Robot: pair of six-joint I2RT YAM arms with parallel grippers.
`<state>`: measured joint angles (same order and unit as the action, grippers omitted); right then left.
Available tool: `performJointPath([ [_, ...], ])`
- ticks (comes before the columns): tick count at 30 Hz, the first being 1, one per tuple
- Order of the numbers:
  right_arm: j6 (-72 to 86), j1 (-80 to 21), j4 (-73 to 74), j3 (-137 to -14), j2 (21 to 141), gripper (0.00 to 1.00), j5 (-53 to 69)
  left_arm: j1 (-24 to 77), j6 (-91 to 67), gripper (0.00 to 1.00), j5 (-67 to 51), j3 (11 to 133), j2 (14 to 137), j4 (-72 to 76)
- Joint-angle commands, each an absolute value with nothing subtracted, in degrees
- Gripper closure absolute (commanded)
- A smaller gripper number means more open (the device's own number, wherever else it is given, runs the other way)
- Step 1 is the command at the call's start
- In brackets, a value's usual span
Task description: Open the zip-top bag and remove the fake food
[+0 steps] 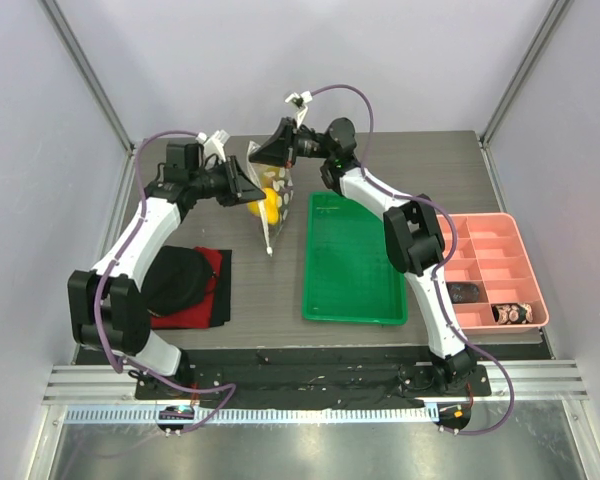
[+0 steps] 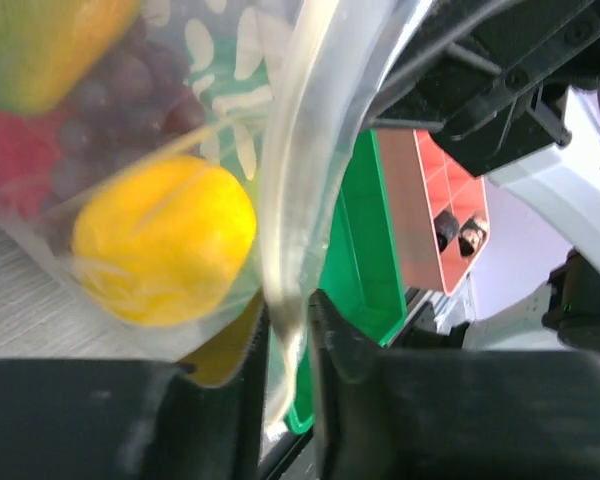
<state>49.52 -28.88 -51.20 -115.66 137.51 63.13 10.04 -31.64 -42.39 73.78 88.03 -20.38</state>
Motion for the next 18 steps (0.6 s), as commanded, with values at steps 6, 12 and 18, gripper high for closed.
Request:
performJointPath([
  [6, 46.0, -30.8, -48.9, -118.7, 136.6, 0.99, 60.7, 12.9, -39.8, 1.00, -24.7, 79.1, 84.9, -24.6],
  [12, 39.6, -30.8, -39.3, -118.2, 135.3, 0.90, 55.7, 13.9, -44.5, 1.00, -11.7, 85.6, 86.8, -38.3],
  [18, 30.5, -30.8, -21.9, -116.5, 130.6, 0.73, 46.2, 14.7, -51.9, 1.00, -1.1, 87.0, 84.8, -43.8],
])
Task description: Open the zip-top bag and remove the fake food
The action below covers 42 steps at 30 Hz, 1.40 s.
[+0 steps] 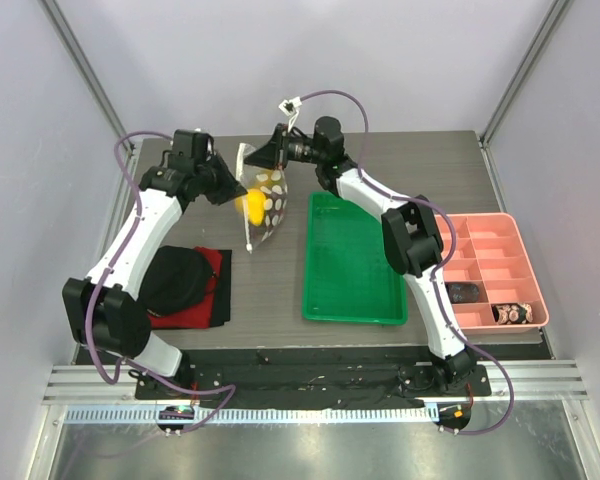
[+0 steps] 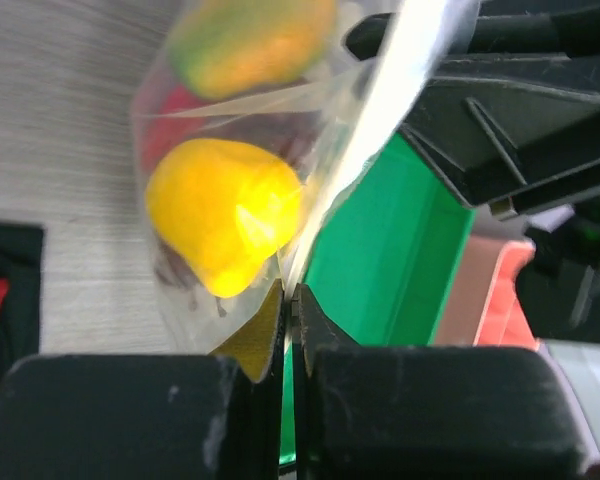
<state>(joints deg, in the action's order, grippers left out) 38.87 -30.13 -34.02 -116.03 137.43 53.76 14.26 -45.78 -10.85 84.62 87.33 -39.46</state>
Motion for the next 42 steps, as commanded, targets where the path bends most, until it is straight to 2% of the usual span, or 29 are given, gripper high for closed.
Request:
performJointPath([
  [1, 29.0, -30.7, -18.4, -116.4, 130.2, 0.70, 43.6, 15.0, -52.9, 1.00, -0.4, 87.4, 84.5, -43.9],
  [5, 25.1, -30.7, -7.8, -115.9, 127.4, 0.57, 35.9, 16.0, -55.0, 1.00, 4.4, 89.6, 85.3, -47.3],
  [7, 23.4, -30.6, -1.4, -115.1, 125.0, 0.56, 31.7, 16.5, -55.6, 1.00, 6.2, 91.3, 86.2, -49.9],
  [11, 22.0, -30.6, 2.3, -110.7, 120.3, 0.41, 25.0, 17.4, -57.8, 1.00, 6.2, 93.0, 88.1, -51.7],
  [18, 18.5, -30.8, 5.5, -100.0, 112.9, 0.39, 21.1, 18.4, -61.5, 1.00, 8.2, 96.3, 89.7, -54.4],
  [23, 14.7, -32.3, 0.4, -88.7, 103.1, 0.37, 22.6, 18.3, -63.8, 1.00, 7.9, 97.7, 90.6, -55.6],
  [30, 2.2, -35.9, -15.5, -64.9, 89.1, 0.36, 27.6, 18.3, -68.5, 1.00, 7.7, 100.1, 91.1, -57.9],
  [35, 0.5, -39.4, -27.4, -54.7, 86.9, 0.38, 25.3, 18.3, -72.3, 1.00, 5.7, 100.3, 91.1, -57.7],
  [38, 1.4, -40.3, -33.5, -52.6, 88.3, 0.42, 24.3, 18.2, -75.0, 1.00, 4.4, 99.8, 90.9, -57.9],
  [42, 3.0, -40.6, -43.7, -49.0, 89.1, 0.43, 22.9, 18.2, -76.8, 1.00, 3.2, 99.6, 90.6, -58.4],
])
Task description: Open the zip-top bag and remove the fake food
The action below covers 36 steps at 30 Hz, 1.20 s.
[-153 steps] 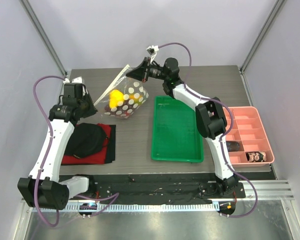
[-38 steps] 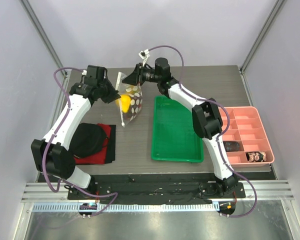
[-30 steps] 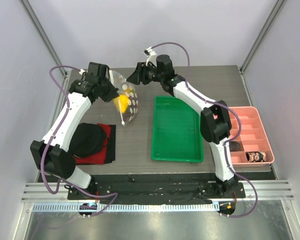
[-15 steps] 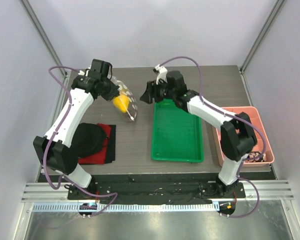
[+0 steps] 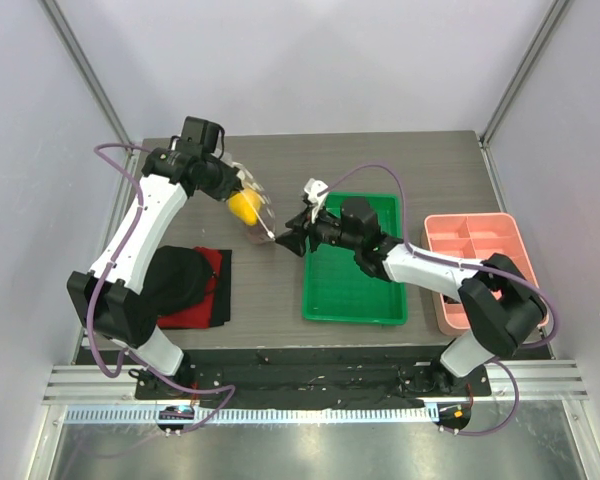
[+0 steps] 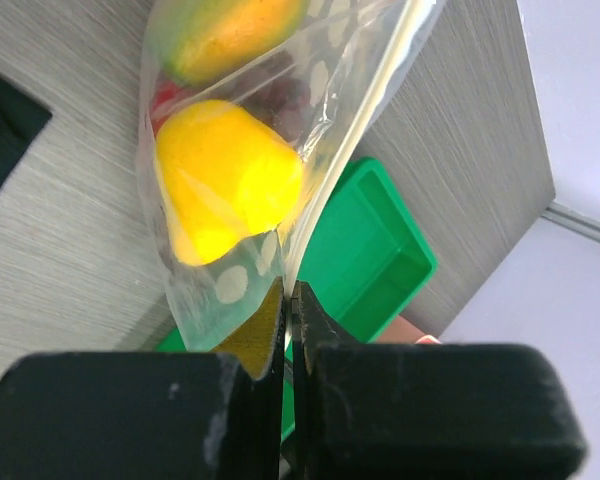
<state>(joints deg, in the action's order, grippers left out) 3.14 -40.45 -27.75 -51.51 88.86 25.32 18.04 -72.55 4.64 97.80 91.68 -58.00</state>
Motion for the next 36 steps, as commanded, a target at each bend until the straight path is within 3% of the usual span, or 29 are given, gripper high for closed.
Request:
performJointPath([
  [1, 3.9, -40.6, -44.1, -48.5, 88.6, 0.43, 22.2, 18.2, -77.2, 1.00, 3.3, 99.5, 90.5, -58.8],
  [7, 4.0, -41.0, -48.9, -42.7, 86.0, 0.41, 20.6, 17.8, -79.1, 1.00, 1.9, 98.8, 90.1, -58.5],
  [18, 4.0, -41.1, -54.4, -43.6, 88.9, 0.40, 20.7, 17.6, -80.1, 1.00, 0.1, 99.3, 90.4, -58.1],
  [22, 6.1, -41.0, -58.5, -44.5, 92.5, 0.56, 20.7, 17.4, -80.0, 1.00, -1.2, 99.1, 89.9, -58.3],
  [31, 7.7, -41.1, -62.4, -42.8, 93.7, 0.61, 19.4, 15.2, -79.2, 1.00, -3.0, 98.5, 89.0, -58.0],
  [36, 7.7, -41.4, -62.2, -44.0, 94.7, 0.88, 19.8, 14.8, -77.4, 1.00, -4.3, 97.7, 88.9, -57.9],
])
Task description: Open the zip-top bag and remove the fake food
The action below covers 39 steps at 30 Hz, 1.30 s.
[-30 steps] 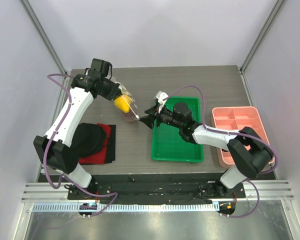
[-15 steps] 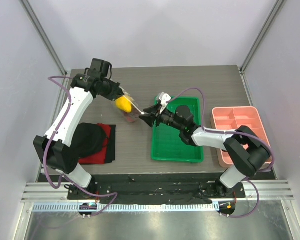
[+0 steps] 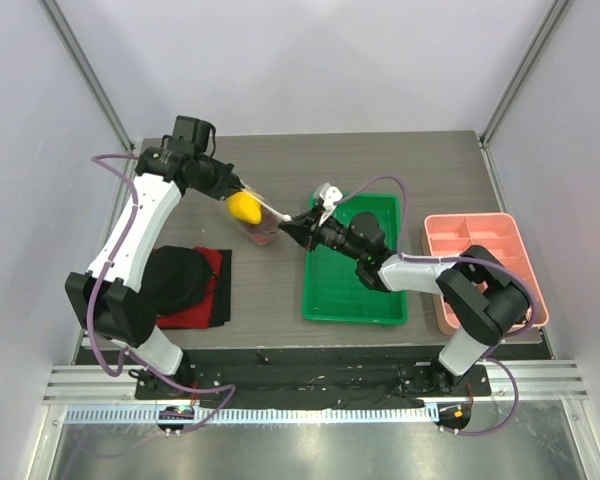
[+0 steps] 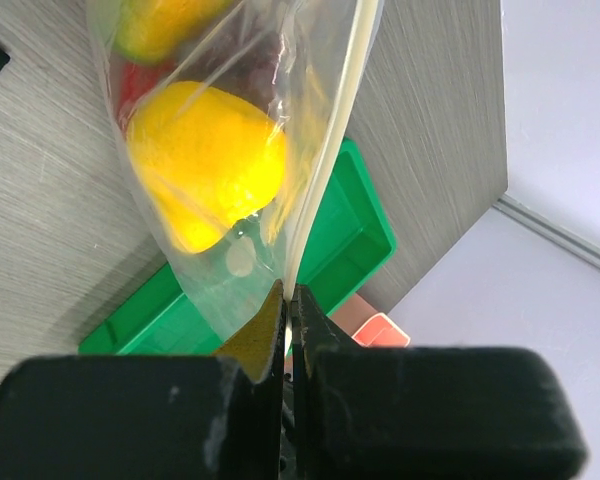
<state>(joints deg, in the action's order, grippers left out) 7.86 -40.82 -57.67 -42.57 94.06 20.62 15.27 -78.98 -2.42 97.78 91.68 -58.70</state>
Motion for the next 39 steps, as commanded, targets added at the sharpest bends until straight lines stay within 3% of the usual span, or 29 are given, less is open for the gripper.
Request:
performJointPath([
  [1, 7.7, -41.3, -61.8, -44.2, 94.7, 0.93, 19.9, 14.7, -77.0, 1.00, -4.6, 97.2, 88.7, -57.6],
  [3, 7.1, -41.3, -61.4, -44.0, 94.3, 0.99, 20.0, 13.9, -75.4, 1.00, -7.4, 95.5, 88.2, -55.8],
  [6, 4.7, -41.4, -59.5, -43.9, 93.3, 0.99, 20.9, 13.2, -71.6, 0.98, -10.3, 92.9, 86.7, -53.3],
  [7, 2.6, -41.6, -57.3, -44.2, 92.9, 0.99, 21.4, 13.0, -68.8, 0.90, -10.3, 92.6, 85.5, -52.9],
  [8, 1.7, -41.7, -56.3, -44.4, 92.6, 0.99, 21.7, 13.1, -67.3, 0.66, -9.8, 92.6, 84.9, -52.9],
  [10, -1.1, -41.9, -53.6, -44.6, 91.4, 0.99, 21.7, 13.0, -62.6, 0.43, -7.5, 92.9, 83.2, -52.8],
  [11, -1.9, -42.1, -52.8, -44.6, 91.1, 0.99, 21.4, 13.0, -61.1, 0.24, -6.7, 93.1, 81.4, -52.7],
  [14, -2.8, -42.4, -52.3, -44.2, 90.3, 0.99, 20.0, 12.9, -55.8, 0.10, -4.3, 94.9, 79.2, -53.9],
  [20, -2.9, -42.7, -52.6, -44.8, 90.2, 0.99, 18.8, 12.9, -50.5, 0.15, -2.2, 97.4, 78.8, -59.2],
  [21, -2.9, -42.7, -52.3, -45.3, 90.3, 0.99, 18.9, 12.9, -48.5, 0.19, -2.5, 97.5, 78.9, -59.1],
  [22, -2.9, -42.6, -52.2, -45.6, 90.4, 0.99, 19.2, 12.9, -46.8, 0.31, -2.8, 97.6, 78.9, -58.7],
  [30, -2.5, -42.6, -51.3, -48.4, 92.5, 0.99, 20.2, 14.1, -39.7, 0.44, -20.3, 97.5, 82.7, -47.3],
  [35, -2.5, -42.5, -48.7, -51.4, 94.3, 0.99, 23.2, 22.6, -25.3, 0.57, -15.8, 101.2, 86.9, -47.5],
  [39, -3.4, -41.7, -42.8, -55.7, 95.9, 0.99, 28.8, 28.0, -9.0, 0.58, -8.9, 95.6, 83.3, -42.6],
])
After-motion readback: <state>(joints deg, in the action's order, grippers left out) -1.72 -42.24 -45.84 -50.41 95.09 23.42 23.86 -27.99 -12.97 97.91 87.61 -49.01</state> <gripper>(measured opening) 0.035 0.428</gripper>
